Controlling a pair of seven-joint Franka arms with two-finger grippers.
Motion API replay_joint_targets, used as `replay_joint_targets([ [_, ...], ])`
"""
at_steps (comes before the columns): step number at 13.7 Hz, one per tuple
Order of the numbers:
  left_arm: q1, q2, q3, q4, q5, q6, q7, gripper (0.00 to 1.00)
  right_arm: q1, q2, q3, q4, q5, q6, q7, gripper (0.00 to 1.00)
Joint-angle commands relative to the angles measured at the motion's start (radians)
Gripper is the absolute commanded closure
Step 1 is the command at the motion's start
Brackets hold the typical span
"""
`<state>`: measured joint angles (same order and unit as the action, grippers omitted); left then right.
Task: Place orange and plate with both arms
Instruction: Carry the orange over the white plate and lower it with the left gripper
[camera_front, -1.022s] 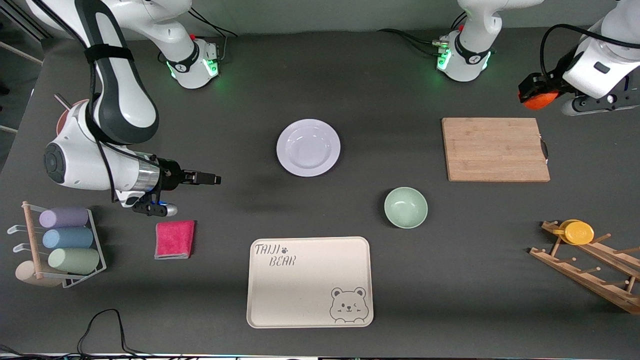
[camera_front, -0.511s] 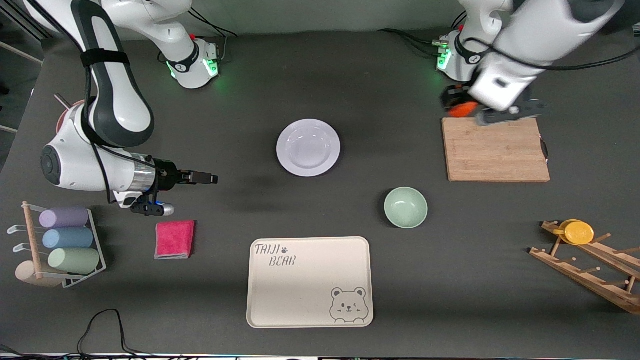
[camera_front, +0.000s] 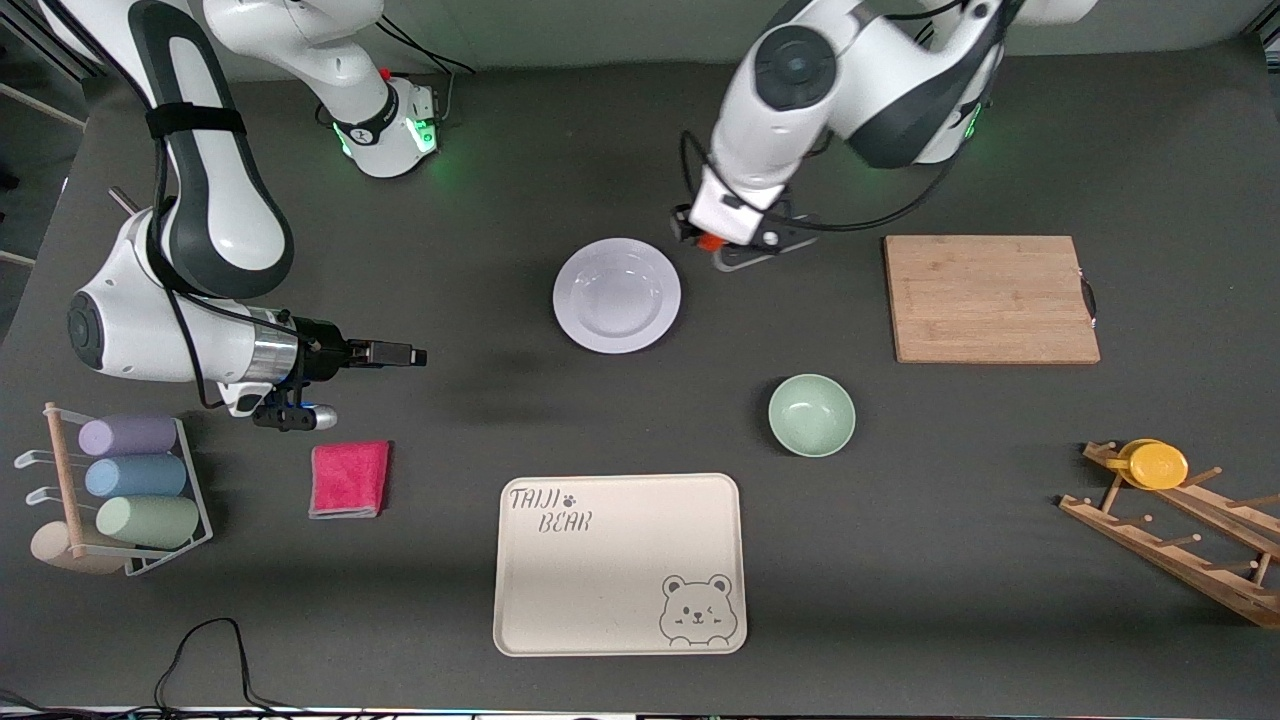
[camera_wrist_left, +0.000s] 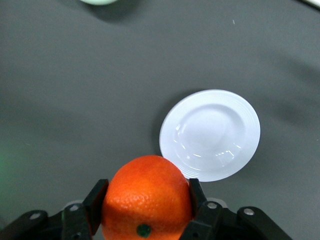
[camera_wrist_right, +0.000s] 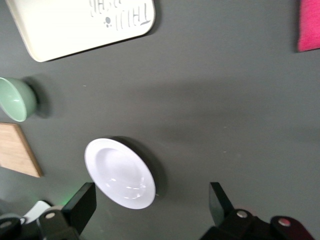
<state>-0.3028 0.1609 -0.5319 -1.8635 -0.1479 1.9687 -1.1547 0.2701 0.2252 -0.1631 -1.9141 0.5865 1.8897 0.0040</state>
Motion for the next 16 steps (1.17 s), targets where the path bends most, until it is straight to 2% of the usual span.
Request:
replay_joint_targets([
  [1,-0.108,0.107,0.01,0.021,0.06,0.096,-0.133,1.0,0.003,-0.026,-0.004,-0.028,0.038,0.011,-0.025,0.0],
  [4,-0.203,0.253,0.01,0.027,0.174,0.258,-0.308,1.0,0.006,-0.023,-0.004,-0.023,0.042,0.011,-0.022,0.0],
  [7,-0.249,0.377,0.01,0.044,0.295,0.367,-0.42,1.0,0.006,-0.024,-0.004,-0.023,0.042,0.006,-0.021,0.0],
  [9,-0.265,0.433,0.012,0.072,0.352,0.375,-0.46,1.0,0.006,-0.021,-0.004,-0.022,0.044,0.008,-0.019,0.0],
  [12,-0.286,0.462,0.02,0.095,0.361,0.377,-0.471,1.0,0.006,-0.02,-0.004,-0.019,0.044,0.009,-0.018,0.0],
  [16,-0.291,0.503,0.023,0.122,0.408,0.39,-0.494,1.0,0.006,-0.02,-0.004,-0.02,0.096,0.012,-0.018,0.0],
])
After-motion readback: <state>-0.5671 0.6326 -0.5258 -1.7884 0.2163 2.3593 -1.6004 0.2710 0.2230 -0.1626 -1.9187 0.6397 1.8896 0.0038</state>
